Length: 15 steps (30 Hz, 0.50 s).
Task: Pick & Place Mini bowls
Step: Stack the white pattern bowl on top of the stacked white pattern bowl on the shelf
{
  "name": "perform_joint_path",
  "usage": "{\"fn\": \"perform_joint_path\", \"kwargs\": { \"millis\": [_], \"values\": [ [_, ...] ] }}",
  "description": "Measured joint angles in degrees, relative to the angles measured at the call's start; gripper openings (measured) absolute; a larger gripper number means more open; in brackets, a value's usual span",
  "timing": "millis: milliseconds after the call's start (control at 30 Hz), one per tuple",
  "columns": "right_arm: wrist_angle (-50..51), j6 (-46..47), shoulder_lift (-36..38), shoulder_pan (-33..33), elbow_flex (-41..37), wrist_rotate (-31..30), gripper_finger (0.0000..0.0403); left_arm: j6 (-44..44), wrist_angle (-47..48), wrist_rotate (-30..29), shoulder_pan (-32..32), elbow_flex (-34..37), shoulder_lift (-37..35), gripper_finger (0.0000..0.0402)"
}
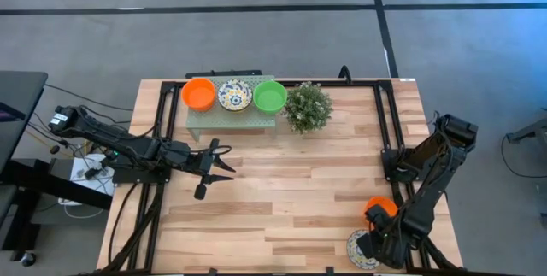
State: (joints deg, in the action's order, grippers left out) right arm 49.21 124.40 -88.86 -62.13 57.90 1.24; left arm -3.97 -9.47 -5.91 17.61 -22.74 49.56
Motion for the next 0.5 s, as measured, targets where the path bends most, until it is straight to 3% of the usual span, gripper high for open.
{"fn": "perform_joint_path", "kwargs": {
  "millis": [500],
  "values": [
    [0.13, -1.53, -0.28, -0.15, -0.25, 1.88, 0.0055, 0.0, -0.02, 0.0, 0.0, 0.0, 0.0, 0.0106]
  ]
}}
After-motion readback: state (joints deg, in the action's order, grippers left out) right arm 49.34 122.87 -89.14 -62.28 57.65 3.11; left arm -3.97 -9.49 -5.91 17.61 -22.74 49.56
